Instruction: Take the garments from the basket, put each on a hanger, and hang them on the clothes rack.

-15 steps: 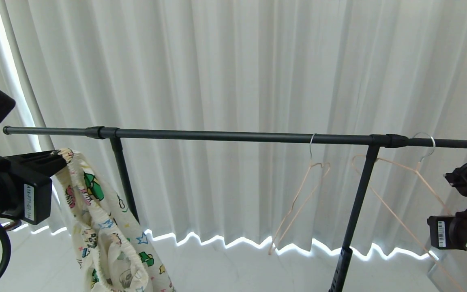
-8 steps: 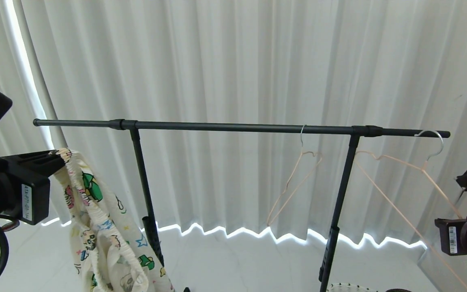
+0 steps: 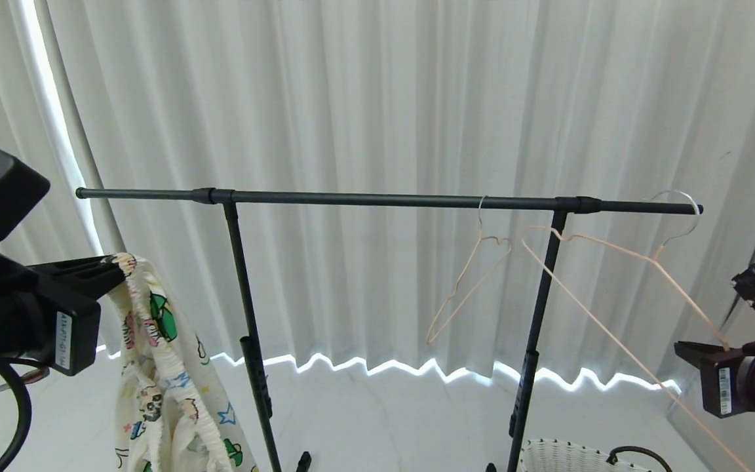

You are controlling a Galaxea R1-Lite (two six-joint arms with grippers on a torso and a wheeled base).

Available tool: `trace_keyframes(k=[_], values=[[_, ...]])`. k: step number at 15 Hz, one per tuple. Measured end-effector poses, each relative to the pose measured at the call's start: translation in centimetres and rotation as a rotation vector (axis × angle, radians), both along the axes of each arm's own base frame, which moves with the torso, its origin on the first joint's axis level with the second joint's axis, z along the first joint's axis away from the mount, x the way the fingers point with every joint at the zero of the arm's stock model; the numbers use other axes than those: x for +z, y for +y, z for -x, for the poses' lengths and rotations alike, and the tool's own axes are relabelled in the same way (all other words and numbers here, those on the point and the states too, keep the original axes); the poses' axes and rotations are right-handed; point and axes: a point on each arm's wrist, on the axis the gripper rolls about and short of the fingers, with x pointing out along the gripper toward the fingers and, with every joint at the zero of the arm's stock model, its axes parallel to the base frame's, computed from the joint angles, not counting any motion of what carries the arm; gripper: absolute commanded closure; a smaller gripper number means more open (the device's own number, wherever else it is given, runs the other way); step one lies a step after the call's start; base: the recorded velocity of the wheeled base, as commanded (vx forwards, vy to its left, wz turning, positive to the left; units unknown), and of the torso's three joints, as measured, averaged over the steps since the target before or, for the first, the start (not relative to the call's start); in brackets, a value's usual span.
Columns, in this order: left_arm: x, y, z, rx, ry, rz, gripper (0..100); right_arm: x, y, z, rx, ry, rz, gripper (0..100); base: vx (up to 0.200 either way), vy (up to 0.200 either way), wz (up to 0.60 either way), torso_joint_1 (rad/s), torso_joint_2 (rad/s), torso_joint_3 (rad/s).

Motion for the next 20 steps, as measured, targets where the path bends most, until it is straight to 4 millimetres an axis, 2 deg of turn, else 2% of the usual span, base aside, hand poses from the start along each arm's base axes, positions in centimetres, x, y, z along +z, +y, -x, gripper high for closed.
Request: trace_keyframes(k=[3,8,10,13,17,20], values=[[-0.1,-0.5,-1.7,0.005,0.04,0.025,100,1.1,2.7,1.2,0.212,-0.031,-0.025,100,0.0,0.0,0.0,0.0,0.0,0.0],[-0.4,-2.7,-7.2,0.148,0.133,0.191,100,1.6,7.6,3.9,0.541,-0.023,-0.04,100,0.0,0.0,0.0,0.0,0.0,0.0],[-0.6,-3.6,-8.6,0.169,0.156,0.232,100,1.9,9.3,5.1,0.643,-0.02,-0.052,100,0.0,0.0,0.0,0.0,0.0,0.0],[-1.1,-4.3,-9.5,0.168,0.178,0.234,100,2.1,10.7,5.6,0.702,-0.014,-0.053,100,0.0,0.0,0.0,0.0,0.0,0.0],[-1.3,-4.8,-9.6,0.157,0.186,0.233,100,2.2,12.1,5.2,0.712,-0.006,-0.045,100,0.0,0.0,0.0,0.0,0.0,0.0],[-1.6,-4.7,-10.2,0.226,0.18,0.23,100,2.3,12.5,4.9,0.711,-0.004,-0.043,100,0.0,0.0,0.0,0.0,0.0,0.0]])
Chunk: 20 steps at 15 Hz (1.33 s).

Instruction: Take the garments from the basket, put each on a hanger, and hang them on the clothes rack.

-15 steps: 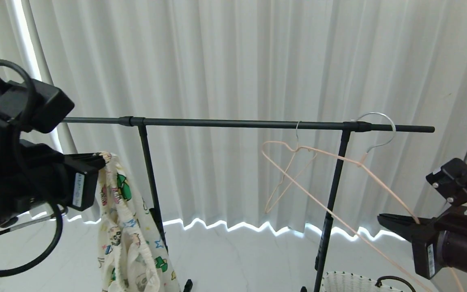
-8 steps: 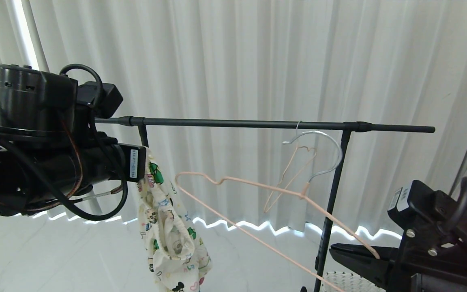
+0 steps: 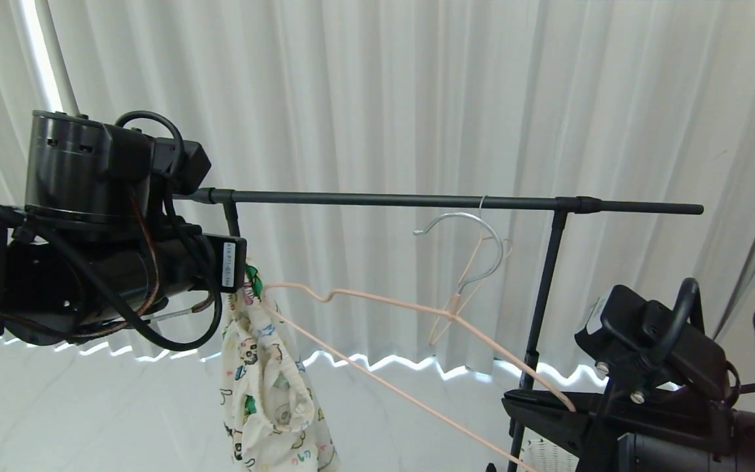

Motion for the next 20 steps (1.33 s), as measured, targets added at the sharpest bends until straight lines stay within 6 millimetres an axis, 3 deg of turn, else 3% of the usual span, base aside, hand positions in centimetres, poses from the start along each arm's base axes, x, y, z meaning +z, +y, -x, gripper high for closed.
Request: trace_keyframes(k=[13,20], values=[[0.1,-0.7,-0.4,0.017,-0.002,0.06,100,-0.5,3.9,-2.6,-0.048,0.013,-0.01,100,0.0,0.0,0.0,0.0,0.0,0.0],[1.2,-2.1,1.0,-0.029,-0.034,0.141,100,-2.3,6.3,-4.4,-0.11,0.019,-0.046,100,0.0,0.0,0.0,0.0,0.0,0.0]])
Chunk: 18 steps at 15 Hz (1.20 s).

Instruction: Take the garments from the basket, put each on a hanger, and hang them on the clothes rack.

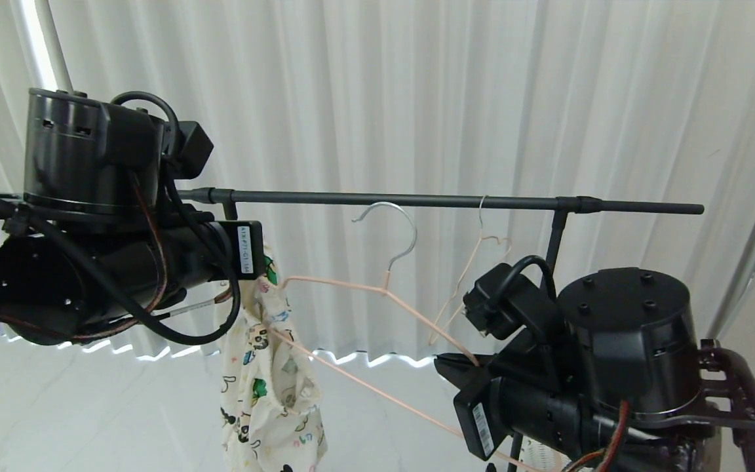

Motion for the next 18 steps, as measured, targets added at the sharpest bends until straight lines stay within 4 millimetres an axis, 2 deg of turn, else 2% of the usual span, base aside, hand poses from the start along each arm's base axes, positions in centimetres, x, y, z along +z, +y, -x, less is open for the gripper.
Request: trace_keyframes(k=[4,7,10,14,18], values=[[1.5,-1.7,1.8,-0.077,-0.04,0.079,100,-0.9,1.4,-0.5,0.007,0.006,0.006,100,0.0,0.0,0.0,0.0,0.0,0.0],[2.9,-2.3,2.5,-0.109,-0.077,0.127,100,-1.3,2.1,-0.4,-0.008,0.026,0.001,100,0.0,0.0,0.0,0.0,0.0,0.0],[3.2,-2.5,2.8,-0.123,-0.088,0.116,100,-1.5,2.3,-0.3,-0.072,0.021,0.001,100,0.0,0.0,0.0,0.0,0.0,0.0],[4.0,-1.3,1.4,-0.001,-0.149,-0.039,100,-0.6,1.4,0.0,-0.107,0.009,-0.022,100,0.0,0.0,0.0,0.0,0.0,0.0],[4.3,-0.9,0.6,0.04,-0.16,-0.056,100,0.3,-0.6,-0.2,-0.172,-0.012,-0.037,100,0.0,0.0,0.0,0.0,0.0,0.0]])
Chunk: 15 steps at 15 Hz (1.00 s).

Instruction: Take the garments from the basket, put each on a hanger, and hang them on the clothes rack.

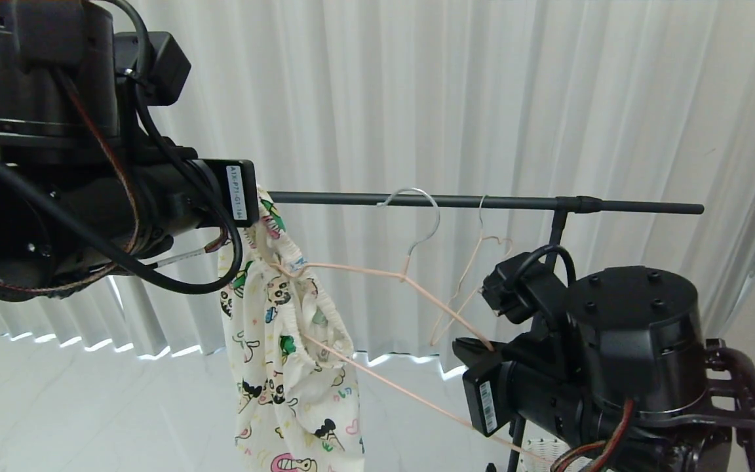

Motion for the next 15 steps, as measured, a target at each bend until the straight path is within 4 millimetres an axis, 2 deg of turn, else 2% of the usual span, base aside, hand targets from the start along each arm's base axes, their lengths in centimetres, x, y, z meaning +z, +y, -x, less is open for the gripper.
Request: trace_keyframes(k=[3,6,10,15], values=[[-0.6,-0.1,0.0,-0.003,0.02,-0.014,100,0.6,-0.8,-0.6,-0.059,-0.022,-0.014,100,0.0,0.0,0.0,0.0,0.0,0.0],[-0.7,-1.4,0.7,-0.052,0.025,0.027,100,0.7,-0.7,-0.8,-0.067,-0.027,-0.018,100,0.0,0.0,0.0,0.0,0.0,0.0],[-0.4,-4.8,3.2,-0.189,0.036,0.135,100,1.1,1.0,-0.7,-0.036,-0.035,-0.035,100,0.0,0.0,0.0,0.0,0.0,0.0],[0.6,-6.7,4.5,-0.273,0.022,0.176,100,1.2,3.6,-1.2,-0.01,-0.041,-0.049,100,0.0,0.0,0.0,0.0,0.0,0.0]])
